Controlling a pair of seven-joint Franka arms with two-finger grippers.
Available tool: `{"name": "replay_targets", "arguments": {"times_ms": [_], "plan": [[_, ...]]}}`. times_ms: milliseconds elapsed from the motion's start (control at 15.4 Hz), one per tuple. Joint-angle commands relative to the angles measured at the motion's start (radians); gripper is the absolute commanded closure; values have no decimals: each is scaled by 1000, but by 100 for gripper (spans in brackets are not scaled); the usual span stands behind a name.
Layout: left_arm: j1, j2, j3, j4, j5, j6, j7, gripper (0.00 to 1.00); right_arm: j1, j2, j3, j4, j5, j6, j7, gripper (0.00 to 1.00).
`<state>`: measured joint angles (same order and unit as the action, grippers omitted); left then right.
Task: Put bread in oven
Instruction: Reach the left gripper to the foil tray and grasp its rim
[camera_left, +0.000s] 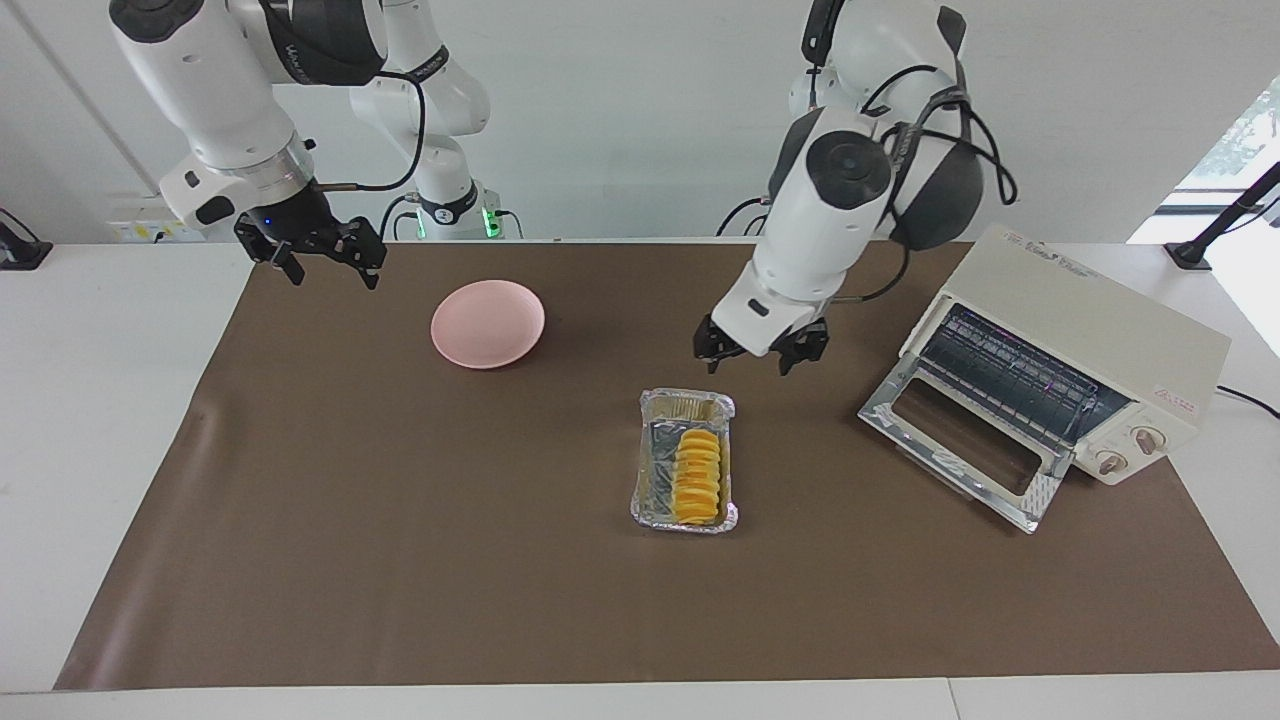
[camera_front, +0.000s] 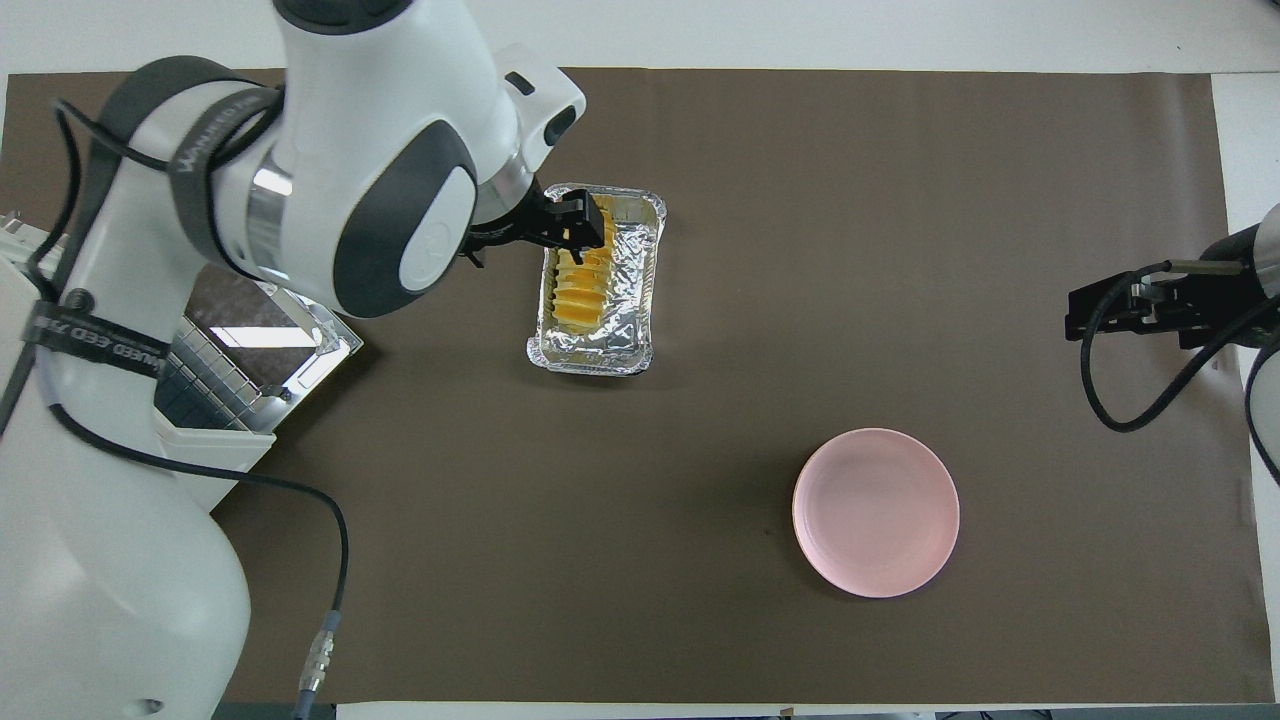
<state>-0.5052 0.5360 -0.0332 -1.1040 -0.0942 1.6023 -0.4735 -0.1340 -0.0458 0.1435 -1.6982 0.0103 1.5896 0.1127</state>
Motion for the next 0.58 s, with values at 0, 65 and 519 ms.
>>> {"name": "replay_targets", "arguments": {"times_ms": [0,65,519], "plan": [[-64,93,22,58,-16,56,-111,0,-10,-11,8,2,-16,-17,-11,0],[-97,123,24,61,-10,89,-157,0,-10,-11,8,2,-16,-17,-11,0],[-210,248,67,55,-2,246,-275,0,-10,-11,8,2,-15,-17,-11,0]]}}
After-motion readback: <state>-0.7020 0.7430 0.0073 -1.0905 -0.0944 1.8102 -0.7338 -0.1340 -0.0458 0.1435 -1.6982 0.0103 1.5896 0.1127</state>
